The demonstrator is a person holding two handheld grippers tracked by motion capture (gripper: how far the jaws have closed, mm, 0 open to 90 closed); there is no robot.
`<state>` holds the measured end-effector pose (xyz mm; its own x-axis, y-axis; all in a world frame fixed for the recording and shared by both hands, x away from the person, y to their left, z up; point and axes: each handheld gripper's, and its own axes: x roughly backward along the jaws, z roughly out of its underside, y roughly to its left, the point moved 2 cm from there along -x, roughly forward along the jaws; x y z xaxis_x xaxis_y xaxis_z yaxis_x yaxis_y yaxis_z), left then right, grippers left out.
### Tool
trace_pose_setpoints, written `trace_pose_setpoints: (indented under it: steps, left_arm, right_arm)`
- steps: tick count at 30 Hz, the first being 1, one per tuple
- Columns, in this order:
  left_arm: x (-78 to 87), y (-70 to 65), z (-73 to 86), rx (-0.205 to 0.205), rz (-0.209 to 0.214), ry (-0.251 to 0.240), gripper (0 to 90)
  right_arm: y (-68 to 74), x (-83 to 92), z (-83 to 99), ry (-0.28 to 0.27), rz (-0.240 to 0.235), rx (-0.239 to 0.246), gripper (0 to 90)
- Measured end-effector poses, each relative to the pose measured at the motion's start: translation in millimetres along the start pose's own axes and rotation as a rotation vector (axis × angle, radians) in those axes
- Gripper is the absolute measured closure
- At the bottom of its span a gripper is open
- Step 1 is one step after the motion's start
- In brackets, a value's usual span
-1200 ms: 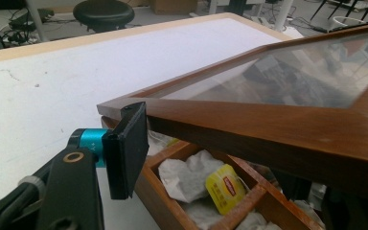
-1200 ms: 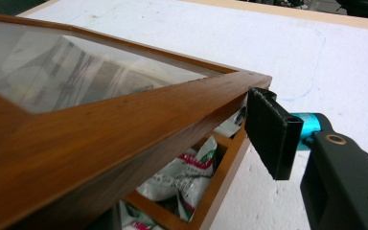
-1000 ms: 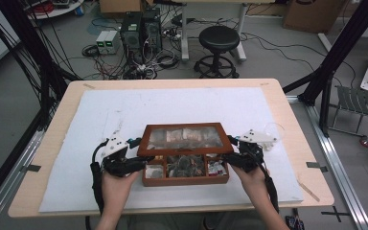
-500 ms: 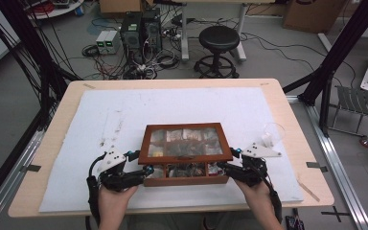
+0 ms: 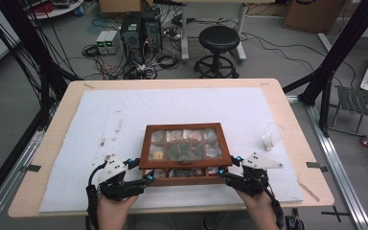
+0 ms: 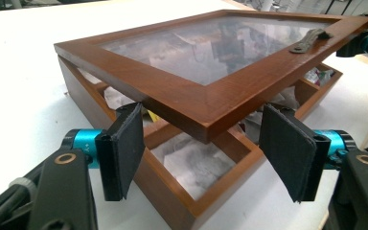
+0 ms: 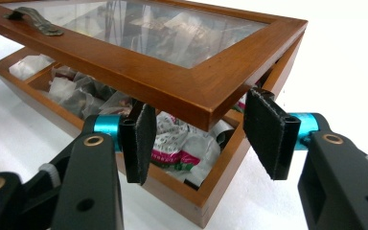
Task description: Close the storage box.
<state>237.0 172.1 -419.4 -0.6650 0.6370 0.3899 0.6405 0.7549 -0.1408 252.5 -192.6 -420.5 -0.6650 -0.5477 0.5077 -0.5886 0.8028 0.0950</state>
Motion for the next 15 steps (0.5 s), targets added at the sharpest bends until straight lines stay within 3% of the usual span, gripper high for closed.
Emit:
trace_pose_setpoints:
  steps: [15]
  left_arm:
    - [-2.2, -2.3, 9.7, -0.001, -0.006, 0.017, 32.1]
  right_arm:
    - [5.6, -0.4, 15.0, 0.023, 0.008, 0.015, 48.8]
